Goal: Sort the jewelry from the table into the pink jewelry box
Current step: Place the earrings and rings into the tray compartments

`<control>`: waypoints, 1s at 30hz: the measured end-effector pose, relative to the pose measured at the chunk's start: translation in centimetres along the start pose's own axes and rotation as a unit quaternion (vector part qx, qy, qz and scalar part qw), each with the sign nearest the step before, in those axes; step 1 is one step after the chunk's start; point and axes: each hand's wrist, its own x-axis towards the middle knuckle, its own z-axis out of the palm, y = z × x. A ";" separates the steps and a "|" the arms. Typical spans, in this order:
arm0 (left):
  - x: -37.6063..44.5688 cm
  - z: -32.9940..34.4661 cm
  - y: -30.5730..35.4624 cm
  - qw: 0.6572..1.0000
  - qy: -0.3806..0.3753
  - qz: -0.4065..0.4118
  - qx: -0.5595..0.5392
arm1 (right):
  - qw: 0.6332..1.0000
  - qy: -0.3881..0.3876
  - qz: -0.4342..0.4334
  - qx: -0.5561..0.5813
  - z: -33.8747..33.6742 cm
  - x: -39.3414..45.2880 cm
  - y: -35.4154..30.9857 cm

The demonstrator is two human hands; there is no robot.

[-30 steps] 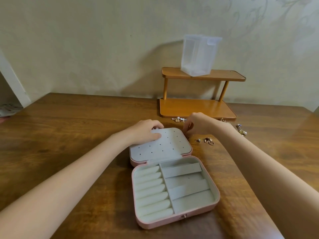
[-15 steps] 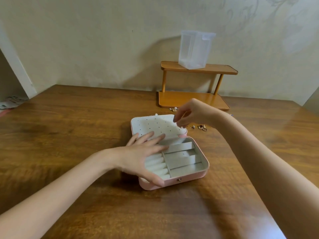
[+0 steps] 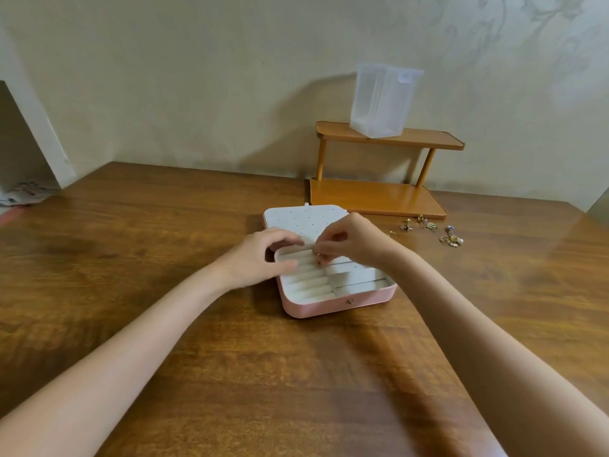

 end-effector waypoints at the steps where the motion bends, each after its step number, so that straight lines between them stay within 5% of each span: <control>1: 0.0 0.1 -0.3 1.000 0.027 0.004 0.012 | 0.999 -0.007 0.005 0.041 0.0 0.1 0.1; 6: 0.8 1.0 0.2 0.996 0.079 0.018 0.019 | 0.992 0.010 0.014 0.127 -0.7 -0.2 0.3; 14: 1.7 0.9 0.8 0.982 0.020 0.047 0.184 | 0.985 -0.042 -0.065 -0.151 0.1 -0.5 -1.0; 20: 1.2 2.1 0.5 0.967 0.099 0.118 0.202 | 0.984 -0.046 -0.039 -0.171 0.1 0.1 -1.1; 25: 0.7 1.1 1.2 0.992 0.126 0.023 -0.008 | 0.999 -0.011 -0.034 -0.028 -0.8 -0.3 -1.4; 30: -0.5 -1.2 0.6 0.978 0.127 -0.048 -0.159 | 0.991 -0.089 0.045 0.085 -1.1 -0.2 -2.4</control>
